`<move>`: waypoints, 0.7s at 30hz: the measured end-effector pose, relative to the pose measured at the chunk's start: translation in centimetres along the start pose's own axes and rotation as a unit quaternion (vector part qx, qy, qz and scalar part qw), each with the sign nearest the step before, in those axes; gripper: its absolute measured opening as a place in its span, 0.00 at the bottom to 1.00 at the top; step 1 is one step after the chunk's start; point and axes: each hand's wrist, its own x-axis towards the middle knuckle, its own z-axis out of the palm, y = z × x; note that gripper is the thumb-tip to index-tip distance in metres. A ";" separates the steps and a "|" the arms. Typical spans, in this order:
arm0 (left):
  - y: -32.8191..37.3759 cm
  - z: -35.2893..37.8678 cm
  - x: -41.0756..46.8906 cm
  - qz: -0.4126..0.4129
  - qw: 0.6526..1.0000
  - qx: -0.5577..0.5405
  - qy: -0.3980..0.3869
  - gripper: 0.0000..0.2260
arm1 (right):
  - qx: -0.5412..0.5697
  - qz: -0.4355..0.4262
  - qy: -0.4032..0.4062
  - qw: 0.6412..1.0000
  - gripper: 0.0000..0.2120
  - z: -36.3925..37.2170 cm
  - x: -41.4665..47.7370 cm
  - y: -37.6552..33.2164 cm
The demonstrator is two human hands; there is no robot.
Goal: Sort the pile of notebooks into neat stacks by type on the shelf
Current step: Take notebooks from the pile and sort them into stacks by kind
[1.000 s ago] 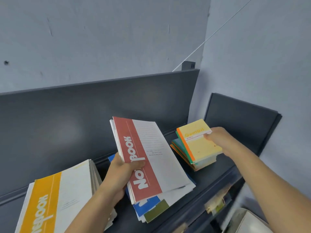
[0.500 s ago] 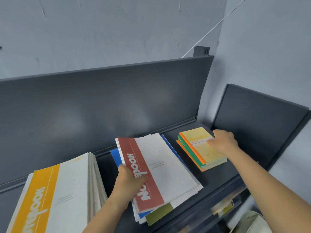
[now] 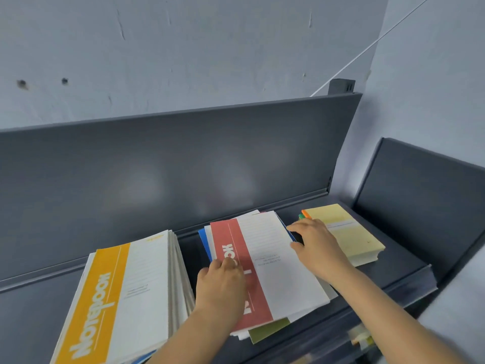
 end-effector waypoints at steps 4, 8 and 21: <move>-1.9 -2.4 -2.2 0.042 0.998 0.043 0.022 0.17 | -0.037 -0.033 -0.016 0.999 0.20 0.4 -0.4 -2.3; -6.9 -5.9 -5.8 0.045 0.992 0.039 0.107 0.17 | -0.042 -0.061 -0.013 0.997 0.20 1.0 -1.2 -6.5; -41.3 -4.3 -35.1 -0.219 0.950 0.059 0.213 0.14 | 0.038 -0.301 -0.057 0.951 0.17 10.1 -11.1 -41.4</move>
